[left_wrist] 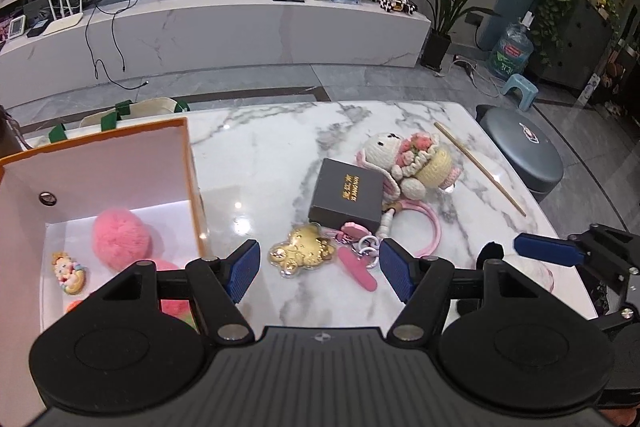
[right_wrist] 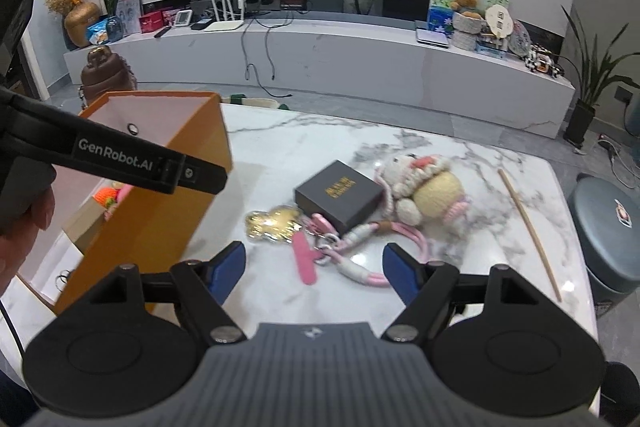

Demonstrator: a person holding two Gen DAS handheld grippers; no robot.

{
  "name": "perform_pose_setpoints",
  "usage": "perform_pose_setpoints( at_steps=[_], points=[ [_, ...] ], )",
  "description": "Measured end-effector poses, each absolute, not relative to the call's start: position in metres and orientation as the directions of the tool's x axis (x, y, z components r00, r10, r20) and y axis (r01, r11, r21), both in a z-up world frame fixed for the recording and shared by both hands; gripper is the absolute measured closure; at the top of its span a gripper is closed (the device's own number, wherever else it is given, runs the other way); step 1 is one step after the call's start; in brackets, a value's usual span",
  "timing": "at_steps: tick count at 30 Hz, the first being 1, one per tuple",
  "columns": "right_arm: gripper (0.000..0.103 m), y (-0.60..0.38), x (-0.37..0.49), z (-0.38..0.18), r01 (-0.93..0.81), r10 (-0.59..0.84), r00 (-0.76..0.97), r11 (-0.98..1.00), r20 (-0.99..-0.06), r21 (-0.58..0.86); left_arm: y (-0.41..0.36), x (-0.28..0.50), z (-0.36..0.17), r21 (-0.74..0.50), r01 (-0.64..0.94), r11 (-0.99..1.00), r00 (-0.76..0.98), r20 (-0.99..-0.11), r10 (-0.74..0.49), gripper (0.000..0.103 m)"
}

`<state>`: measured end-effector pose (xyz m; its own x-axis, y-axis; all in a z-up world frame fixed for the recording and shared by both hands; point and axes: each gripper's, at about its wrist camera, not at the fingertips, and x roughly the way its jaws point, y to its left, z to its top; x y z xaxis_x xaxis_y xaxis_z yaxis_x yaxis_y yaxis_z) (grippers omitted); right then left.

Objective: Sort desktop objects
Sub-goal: 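Withdraw both tools from the storage box back over the table, then grasp the white panda plush with the right gripper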

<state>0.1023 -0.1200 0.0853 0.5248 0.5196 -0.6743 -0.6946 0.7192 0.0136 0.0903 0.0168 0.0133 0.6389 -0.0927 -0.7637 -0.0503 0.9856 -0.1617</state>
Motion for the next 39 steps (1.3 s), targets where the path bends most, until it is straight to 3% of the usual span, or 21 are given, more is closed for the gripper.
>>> perform_pose_setpoints(
  at_steps=[30, 35, 39],
  points=[
    [0.025, -0.198, 0.138, 0.043, -0.598, 0.377, 0.533, 0.802, -0.757, -0.021, -0.032, 0.121, -0.040, -0.094, -0.098, 0.991, 0.500, -0.865, -0.033, 0.026],
    [0.019, -0.199, 0.147, 0.027, -0.595, 0.337, 0.523, 0.802, -0.783, -0.053, -0.035, 0.129, -0.052, -0.108, -0.132, 0.985, 0.476, -0.879, -0.033, 0.025],
    [0.006, -0.194, 0.154, 0.006, -0.624, 0.308, 0.511, 0.775, -0.803, -0.099, -0.031, 0.135, -0.063, -0.145, -0.184, 0.972, 0.452, -0.891, -0.047, 0.024]
  ],
)
